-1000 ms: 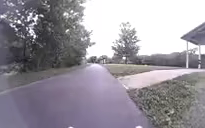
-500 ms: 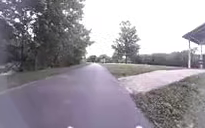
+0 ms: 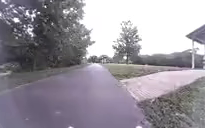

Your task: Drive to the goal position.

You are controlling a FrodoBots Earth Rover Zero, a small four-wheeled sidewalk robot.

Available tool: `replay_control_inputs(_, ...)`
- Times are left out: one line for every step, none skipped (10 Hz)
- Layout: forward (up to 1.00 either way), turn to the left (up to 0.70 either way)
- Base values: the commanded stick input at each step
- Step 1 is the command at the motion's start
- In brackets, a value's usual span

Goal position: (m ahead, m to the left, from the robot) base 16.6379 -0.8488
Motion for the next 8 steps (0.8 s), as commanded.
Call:
replay_control_inputs(0.7, 0.0)
replay_control_inputs(0.7, 0.0)
replay_control_inputs(0.7, 0.0)
replay_control_inputs(0.7, 0.0)
replay_control_inputs(0.7, 0.0)
replay_control_inputs(0.7, 0.0)
replay_control_inputs(0.7, 0.0)
replay_control_inputs(0.7, 0.0)
